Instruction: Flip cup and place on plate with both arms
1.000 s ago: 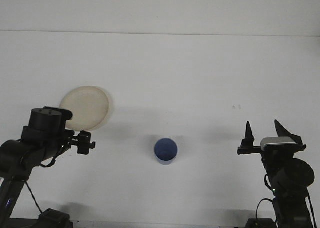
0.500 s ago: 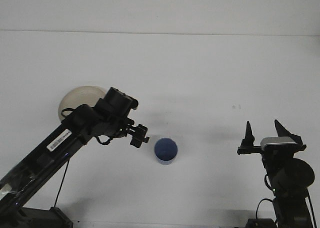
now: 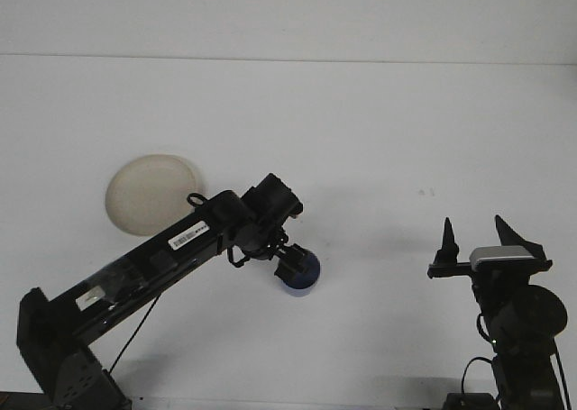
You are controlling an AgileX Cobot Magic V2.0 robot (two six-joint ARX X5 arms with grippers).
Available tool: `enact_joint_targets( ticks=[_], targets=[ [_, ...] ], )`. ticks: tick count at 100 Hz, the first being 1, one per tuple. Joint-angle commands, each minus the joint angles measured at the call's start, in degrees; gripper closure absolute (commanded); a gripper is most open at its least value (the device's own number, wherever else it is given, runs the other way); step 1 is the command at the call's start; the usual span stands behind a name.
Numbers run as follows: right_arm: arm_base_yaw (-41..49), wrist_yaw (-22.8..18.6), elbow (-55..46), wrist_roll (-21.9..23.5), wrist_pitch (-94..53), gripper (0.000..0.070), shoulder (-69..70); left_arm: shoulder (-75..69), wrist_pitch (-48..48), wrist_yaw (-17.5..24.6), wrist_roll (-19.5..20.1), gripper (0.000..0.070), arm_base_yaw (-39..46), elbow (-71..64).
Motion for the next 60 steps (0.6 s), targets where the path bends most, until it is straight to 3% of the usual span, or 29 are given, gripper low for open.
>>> enact_joint_targets(
  ticks=[1, 32, 37, 50, 60],
  targets=[
    [0.13, 0.0, 0.17, 0.76, 0.5, 0.0136, 0.04, 2.45, 0.09, 0.13, -0.37, 0.0276, -0.52, 1.46],
    [0.13, 0.0, 0.17, 0.76, 0.02, 0.0136, 0.04, 7.58, 0.66, 0.13, -0.57, 0.0291, -0.61, 1.46],
    [0.13, 0.0, 0.17, 0.76, 0.04, 0.0136, 0.04, 7.61, 0.74, 0.13, -0.57, 0.0364, -0.66, 1.46],
    [0.13, -0.02, 0.17, 0.76, 0.07, 0.0136, 0.04, 7.58, 0.92, 0.13, -0.28, 0.0687, -1.11, 1.46],
    [0.13, 0.0, 0.17, 0.76, 0.09, 0.0136, 0.04, 7.58, 0.9, 0.13, 0.35, 0.0689, -1.14, 1.49]
  ],
)
